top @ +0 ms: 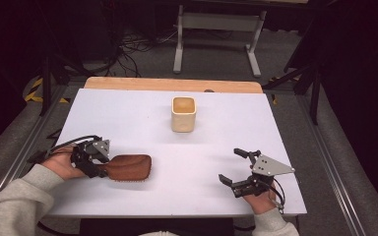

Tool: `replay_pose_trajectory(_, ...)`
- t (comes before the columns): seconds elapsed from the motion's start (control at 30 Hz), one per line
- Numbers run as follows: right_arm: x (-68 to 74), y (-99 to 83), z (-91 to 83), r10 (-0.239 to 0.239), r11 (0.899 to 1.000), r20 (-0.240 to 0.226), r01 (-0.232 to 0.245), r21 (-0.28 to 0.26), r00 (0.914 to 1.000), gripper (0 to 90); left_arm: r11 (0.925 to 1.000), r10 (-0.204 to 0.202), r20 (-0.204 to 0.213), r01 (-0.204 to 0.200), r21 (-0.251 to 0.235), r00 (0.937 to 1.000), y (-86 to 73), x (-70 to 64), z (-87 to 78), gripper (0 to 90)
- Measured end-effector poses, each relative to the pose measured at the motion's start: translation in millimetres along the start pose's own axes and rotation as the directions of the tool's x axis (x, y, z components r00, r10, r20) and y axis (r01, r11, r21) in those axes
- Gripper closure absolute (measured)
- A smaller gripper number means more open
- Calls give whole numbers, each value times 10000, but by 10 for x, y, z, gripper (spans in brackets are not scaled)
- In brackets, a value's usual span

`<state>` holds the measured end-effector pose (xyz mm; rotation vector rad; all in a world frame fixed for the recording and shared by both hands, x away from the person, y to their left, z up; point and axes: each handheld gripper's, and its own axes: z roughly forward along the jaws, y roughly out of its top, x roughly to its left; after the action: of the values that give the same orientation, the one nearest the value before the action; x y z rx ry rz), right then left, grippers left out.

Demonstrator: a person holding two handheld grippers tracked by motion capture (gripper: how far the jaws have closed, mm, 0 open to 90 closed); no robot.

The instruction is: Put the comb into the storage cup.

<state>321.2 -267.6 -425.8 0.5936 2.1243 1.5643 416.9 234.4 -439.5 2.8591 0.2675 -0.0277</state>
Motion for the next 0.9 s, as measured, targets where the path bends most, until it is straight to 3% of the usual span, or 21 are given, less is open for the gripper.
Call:
replay_pose_trajectory(0.2,4,-1,7,-5,10000,-24,5,18,10000,23,9996,226,-204,-223,145,9995,8,-11,5,632)
replay_pose_trajectory(0.4,4,-3,11,19,10000,-42,-19,56,10000,23,9938,1104,-231,-1101,162,9936,10,-38,4,702)
replay_pose_trajectory(0.5,8,-3,15,17,10000,-54,-17,70,10000,23,9920,1242,-226,-1236,242,9920,16,-47,1,725)
replay_pose_trajectory(0.7,4,-4,10,14,10000,-45,-14,66,10000,23,9920,1217,-180,-1210,361,9924,28,-53,-3,728)
replay_pose_trajectory(0.9,1,-5,8,29,10000,-33,-29,62,10000,23,9956,887,76,-888,299,9960,26,-49,-12,729)
